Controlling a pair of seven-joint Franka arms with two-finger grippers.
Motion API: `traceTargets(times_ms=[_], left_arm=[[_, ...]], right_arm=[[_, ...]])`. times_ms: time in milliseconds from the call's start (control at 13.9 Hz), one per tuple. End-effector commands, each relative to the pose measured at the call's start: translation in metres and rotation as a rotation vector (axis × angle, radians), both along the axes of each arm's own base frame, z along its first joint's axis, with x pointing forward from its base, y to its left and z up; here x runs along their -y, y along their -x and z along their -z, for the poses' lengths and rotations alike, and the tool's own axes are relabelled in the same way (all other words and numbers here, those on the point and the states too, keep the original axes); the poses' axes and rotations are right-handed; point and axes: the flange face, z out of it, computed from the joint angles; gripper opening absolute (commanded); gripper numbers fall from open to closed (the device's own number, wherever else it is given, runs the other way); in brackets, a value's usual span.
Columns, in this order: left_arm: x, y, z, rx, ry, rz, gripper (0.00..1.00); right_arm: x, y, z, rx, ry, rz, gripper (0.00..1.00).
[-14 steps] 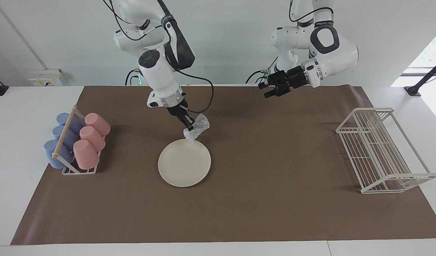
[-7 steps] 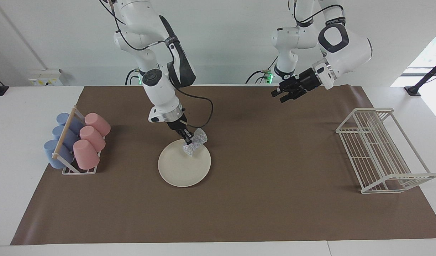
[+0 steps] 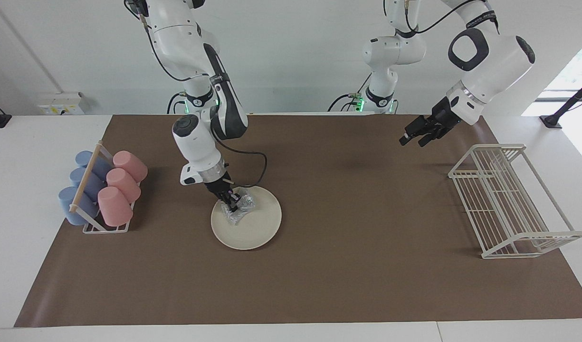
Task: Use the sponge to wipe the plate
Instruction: 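Move the sponge onto the plate with the right gripper while the left withdraws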
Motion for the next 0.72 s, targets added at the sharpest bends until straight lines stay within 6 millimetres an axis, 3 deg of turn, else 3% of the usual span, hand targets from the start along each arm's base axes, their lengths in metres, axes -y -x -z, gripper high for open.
traceTargets(times_ms=[0,216,505,649], left_arm=[[-0.013,-0.008,-0.024,-0.024,-0.115,0.043,1.0],[-0.016,-0.007,-0.033,-0.025,-0.202,0.08,1.0],[-0.015,-0.007,-0.032,-0.029,-0.202,0.079,1.0],[-0.014,-0.007,-0.032,-0.029,-0.202,0.081,1.0]], right_arm=[[0.009,-0.005,0.015,0.001,0.013,-0.039,0.0],[-0.007,0.0,0.017,-0.017,-0.001,-0.011,0.0],[-0.072,0.022,0.016,-0.069,-0.044,0.109,0.0],[-0.072,0.021,0.016,-0.069,-0.044,0.111,0.0]])
